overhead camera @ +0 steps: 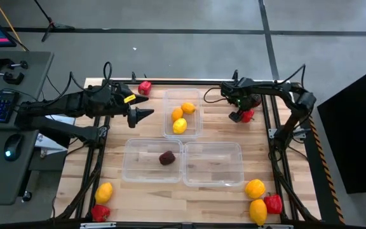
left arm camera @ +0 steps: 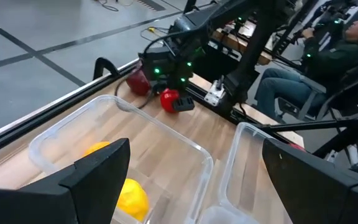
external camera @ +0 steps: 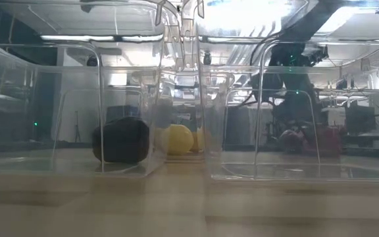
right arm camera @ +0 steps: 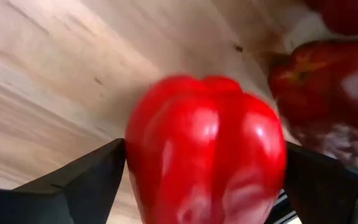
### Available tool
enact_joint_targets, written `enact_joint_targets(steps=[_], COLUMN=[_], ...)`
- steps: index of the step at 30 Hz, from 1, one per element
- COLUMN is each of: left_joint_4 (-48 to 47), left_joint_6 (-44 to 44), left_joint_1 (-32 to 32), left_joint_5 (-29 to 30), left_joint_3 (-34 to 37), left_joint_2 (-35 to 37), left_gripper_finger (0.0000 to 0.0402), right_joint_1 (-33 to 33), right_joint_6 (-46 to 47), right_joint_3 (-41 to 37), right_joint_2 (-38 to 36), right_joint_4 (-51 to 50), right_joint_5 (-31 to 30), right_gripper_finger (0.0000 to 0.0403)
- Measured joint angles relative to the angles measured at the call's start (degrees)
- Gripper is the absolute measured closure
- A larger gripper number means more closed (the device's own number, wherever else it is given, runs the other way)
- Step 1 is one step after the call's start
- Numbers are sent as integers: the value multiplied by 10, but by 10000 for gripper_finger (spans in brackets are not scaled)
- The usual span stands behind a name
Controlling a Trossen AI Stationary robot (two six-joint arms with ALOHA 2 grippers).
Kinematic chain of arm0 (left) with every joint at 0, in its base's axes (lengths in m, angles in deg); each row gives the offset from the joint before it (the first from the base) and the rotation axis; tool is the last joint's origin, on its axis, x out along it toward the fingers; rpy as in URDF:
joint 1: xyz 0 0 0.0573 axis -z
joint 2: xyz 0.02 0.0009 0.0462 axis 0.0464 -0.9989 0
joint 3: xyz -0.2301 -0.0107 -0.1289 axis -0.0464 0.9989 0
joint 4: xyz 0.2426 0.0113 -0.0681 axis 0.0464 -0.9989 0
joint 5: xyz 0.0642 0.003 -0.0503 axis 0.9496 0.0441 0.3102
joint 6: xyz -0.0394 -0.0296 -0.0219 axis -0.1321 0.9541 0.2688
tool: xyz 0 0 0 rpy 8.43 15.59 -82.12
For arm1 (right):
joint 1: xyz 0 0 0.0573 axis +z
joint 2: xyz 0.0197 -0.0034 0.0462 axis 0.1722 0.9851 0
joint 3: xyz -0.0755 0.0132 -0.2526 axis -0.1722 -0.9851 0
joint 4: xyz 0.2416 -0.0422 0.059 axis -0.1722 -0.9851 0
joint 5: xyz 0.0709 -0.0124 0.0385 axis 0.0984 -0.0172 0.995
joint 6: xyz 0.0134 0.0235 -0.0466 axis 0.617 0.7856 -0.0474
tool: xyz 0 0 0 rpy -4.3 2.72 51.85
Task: Sort produce into baskets
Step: Put the red bell pepper into the bottom right transparent bin
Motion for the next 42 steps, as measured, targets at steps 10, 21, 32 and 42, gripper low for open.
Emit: enact_joint_targets(steps=[10, 21, 32, 42], left_joint_4=[55, 74, 72, 60], left_joint_6=[-42, -100, -117, -117], left_joint_1=[0, 0, 0, 0], left_joint_5=[28, 176, 174, 173], left_joint_3=[0, 0, 0, 0], left_joint_2=[16, 69, 67, 68], left_gripper_finger=[51, 51, 51, 51], right_joint_1=[10, 105, 267, 320], right_joint_6=[-14, 220, 248, 338], right_joint_3=[0, 0, 0, 0], right_joint_2=[-59, -348, -274, -289], right_joint_4=[-27, 345, 781, 634], right_joint_5=[26, 129, 240, 284], right_gripper_finger=[153, 153, 152, 150])
